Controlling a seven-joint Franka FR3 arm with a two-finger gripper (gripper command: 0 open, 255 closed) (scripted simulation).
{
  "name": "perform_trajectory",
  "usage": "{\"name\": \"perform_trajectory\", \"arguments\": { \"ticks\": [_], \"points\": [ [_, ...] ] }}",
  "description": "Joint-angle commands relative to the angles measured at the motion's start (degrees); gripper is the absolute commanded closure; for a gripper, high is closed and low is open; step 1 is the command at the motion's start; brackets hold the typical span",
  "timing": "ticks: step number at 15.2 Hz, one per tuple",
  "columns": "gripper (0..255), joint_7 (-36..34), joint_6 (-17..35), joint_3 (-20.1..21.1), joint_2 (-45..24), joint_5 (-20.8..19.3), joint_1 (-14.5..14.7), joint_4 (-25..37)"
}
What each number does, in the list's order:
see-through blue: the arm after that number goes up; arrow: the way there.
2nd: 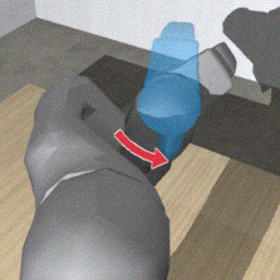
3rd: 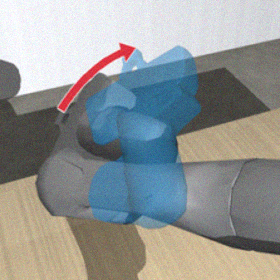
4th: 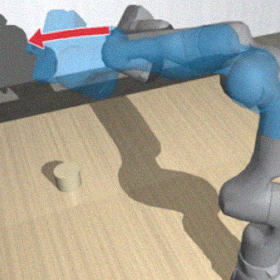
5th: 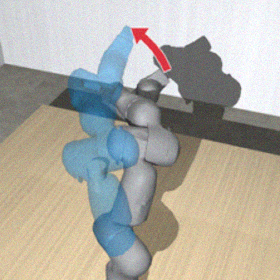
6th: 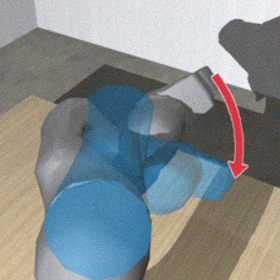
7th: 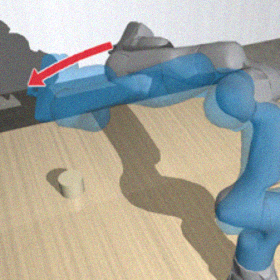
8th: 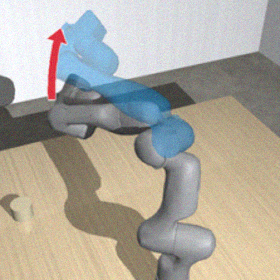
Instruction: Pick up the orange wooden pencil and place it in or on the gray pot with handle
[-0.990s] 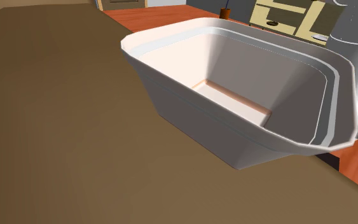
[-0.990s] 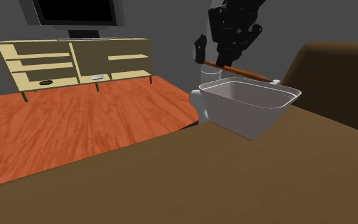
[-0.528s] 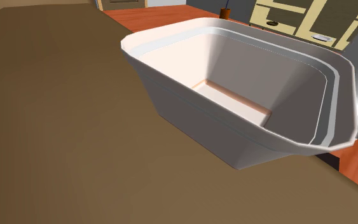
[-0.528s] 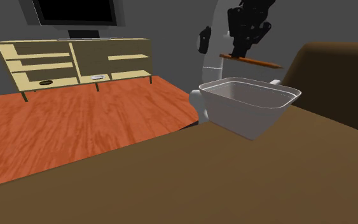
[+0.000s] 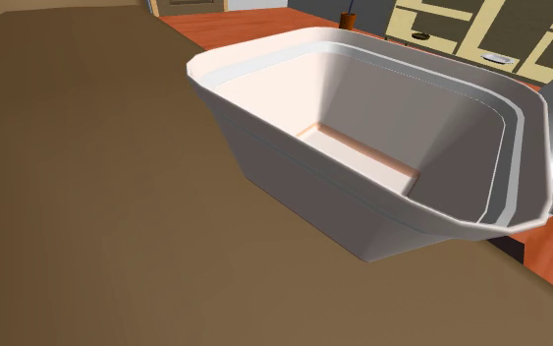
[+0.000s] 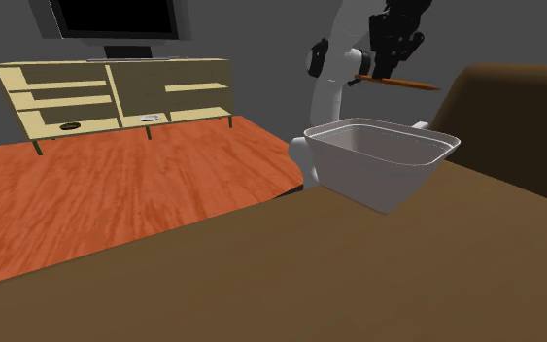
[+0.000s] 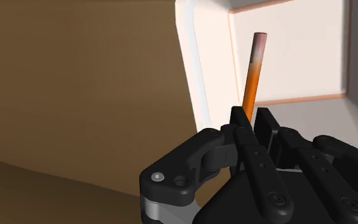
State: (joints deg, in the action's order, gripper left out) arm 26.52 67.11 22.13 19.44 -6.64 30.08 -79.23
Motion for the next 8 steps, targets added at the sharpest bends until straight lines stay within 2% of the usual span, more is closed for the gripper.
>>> {"name": "perform_trajectory", "arguments": {
  "ticks": [1, 8],
  "points": [
    [255, -1.33, -0.96, 0.37, 3.61, 1.43, 0.78, -2.67],
    [255, -6.06, -6.24, 2.67, 11.93, 5.44, 3.02, -5.67]
  ]
}}
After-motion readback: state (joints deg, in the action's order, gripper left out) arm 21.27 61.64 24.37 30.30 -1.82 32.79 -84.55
